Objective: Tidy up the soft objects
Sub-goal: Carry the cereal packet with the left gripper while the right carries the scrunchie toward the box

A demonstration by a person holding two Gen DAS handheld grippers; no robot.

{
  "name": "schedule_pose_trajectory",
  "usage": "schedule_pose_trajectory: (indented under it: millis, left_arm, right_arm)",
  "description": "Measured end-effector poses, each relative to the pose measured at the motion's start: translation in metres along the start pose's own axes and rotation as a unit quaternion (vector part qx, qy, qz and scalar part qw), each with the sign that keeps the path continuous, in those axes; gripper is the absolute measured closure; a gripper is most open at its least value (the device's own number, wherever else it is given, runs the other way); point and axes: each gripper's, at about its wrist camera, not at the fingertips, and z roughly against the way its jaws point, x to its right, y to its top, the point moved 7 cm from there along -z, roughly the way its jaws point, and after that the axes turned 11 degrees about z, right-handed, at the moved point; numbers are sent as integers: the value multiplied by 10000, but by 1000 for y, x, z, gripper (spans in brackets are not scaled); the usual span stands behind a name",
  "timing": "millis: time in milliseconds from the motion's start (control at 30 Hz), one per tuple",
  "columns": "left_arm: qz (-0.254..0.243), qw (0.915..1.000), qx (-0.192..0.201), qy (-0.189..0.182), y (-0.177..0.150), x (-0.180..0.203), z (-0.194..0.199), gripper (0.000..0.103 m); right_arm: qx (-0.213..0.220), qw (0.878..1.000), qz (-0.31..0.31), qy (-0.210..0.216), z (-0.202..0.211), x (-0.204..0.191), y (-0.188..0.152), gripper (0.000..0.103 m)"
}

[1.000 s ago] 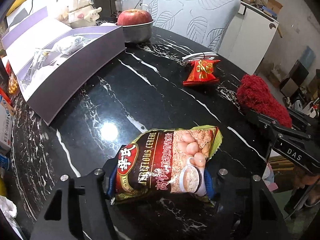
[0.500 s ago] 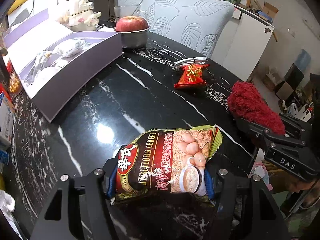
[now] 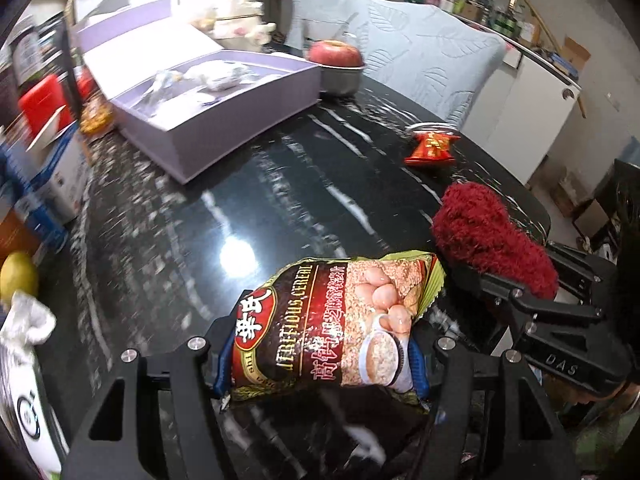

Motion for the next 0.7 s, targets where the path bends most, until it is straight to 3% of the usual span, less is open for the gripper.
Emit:
schedule_pose_trajectory:
  millis: [433,700]
  left_arm:
    - [522,9974,397,301,-10,-47,43,39]
    - [590,9933,936,331,11,-59,81,39]
  right_arm:
    - [40,9947,718,740,-6,-79,7,65]
    - [308,9894,1067,940,6,-104,30,65]
